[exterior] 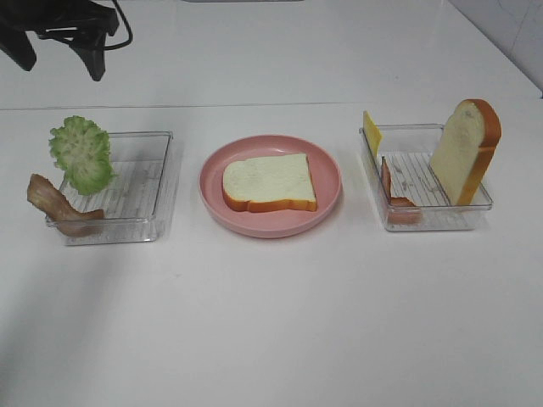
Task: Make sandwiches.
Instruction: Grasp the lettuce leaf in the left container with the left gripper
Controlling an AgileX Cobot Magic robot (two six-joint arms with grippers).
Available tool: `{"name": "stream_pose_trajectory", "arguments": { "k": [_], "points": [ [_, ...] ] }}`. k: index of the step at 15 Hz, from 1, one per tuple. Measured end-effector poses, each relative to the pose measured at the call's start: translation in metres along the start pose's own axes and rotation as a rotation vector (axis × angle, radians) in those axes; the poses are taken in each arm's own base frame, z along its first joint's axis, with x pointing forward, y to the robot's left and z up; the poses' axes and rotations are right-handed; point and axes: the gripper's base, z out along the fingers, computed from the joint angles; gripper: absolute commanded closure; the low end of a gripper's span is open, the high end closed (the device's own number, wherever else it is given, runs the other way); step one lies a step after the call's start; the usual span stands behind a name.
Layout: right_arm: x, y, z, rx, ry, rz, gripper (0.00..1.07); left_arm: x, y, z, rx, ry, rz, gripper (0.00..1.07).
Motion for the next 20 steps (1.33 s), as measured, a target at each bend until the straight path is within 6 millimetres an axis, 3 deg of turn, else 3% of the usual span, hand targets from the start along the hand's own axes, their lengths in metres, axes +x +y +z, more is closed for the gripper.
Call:
{"name": "stream_pose_trajectory", "arguments": {
  "k": [3,5,9,12,15,17,18,20],
  "points": [
    [0.0,0.0,0.0,0.0,0.0,0.0,0.33,0.0,0.015,0.02,-0.004,0.044,-0.026,0.27],
    [0.0,0.0,0.0,0.0,0.0,0.0,0.33,-0.001,0.015,0.036,-0.003,0.056,-0.023,0.29],
    [0.0,0.0,0.0,0.0,0.0,0.0,0.33,0.0,0.011,0.088,-0.003,0.104,-0.011,0.3],
    [0.0,0.0,0.0,0.0,0.0,0.0,0.33,0.003,0.01,0.111,-0.008,0.135,-0.002,0.32],
    [0.0,0.0,0.0,0.0,0.0,0.0,0.33,0.004,0.009,0.122,-0.003,0.139,0.006,0.44],
    [0.0,0.0,0.0,0.0,0.0,0.0,0.33,0.005,0.009,0.123,-0.002,0.14,0.009,0.59],
    [0.0,0.0,0.0,0.0,0.0,0.0,0.33,0.005,0.009,0.123,-0.001,0.14,0.017,0.74],
    [0.0,0.0,0.0,0.0,0.0,0.0,0.33,0.005,0.009,0.123,-0.001,0.139,0.017,0.84]
  ]
}}
